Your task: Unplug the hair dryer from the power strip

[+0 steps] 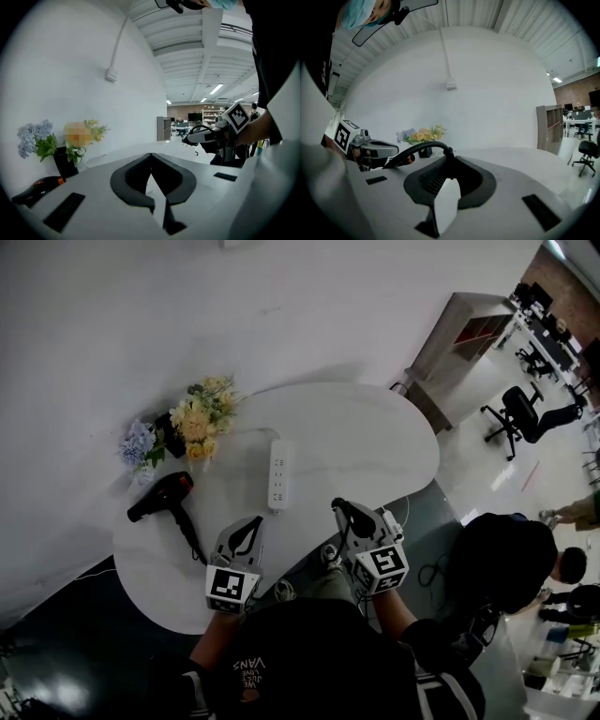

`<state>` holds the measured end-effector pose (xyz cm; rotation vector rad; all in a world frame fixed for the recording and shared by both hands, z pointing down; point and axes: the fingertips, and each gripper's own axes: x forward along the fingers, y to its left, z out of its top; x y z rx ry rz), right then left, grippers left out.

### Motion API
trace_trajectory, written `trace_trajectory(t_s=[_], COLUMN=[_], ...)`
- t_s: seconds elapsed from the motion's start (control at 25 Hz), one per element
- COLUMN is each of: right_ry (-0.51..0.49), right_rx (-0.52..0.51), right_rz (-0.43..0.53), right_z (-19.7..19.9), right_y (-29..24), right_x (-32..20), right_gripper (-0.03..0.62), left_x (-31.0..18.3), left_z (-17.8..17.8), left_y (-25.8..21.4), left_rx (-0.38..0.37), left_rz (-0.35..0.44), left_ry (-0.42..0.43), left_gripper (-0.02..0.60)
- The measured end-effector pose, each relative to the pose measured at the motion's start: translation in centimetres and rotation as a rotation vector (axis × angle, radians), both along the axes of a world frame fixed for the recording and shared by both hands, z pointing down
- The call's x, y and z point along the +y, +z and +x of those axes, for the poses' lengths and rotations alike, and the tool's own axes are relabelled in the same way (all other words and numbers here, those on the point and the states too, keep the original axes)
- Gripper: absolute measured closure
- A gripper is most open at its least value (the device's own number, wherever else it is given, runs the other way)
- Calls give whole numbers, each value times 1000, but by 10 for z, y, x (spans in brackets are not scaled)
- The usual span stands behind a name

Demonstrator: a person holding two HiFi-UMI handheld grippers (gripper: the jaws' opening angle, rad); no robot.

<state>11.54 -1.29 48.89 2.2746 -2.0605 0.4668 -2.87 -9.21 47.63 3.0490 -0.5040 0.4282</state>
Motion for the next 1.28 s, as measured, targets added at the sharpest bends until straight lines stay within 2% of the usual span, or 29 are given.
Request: trace_trajectory(t_s=[0.08, 0.2, 0.48, 1.28], right_ry=[15, 26, 25, 14], right_rx=[-2, -2, -30, -5], right_rz=[7, 14, 38, 13], right_z=[0, -4, -22, -42], right_y=[-2, -10, -20, -21], right_x=[7, 13, 24, 29], right_gripper=[522, 523, 523, 523], left_x=[3, 9, 17, 25], left_z=[-1, -4, -17, -30], left_y=[-7, -8, -15, -21], left_rx=[-15, 27, 63, 87], left_rz=[7, 6, 8, 18], left_ry=[8, 20, 16, 20], left_gripper=[563, 563, 563, 563])
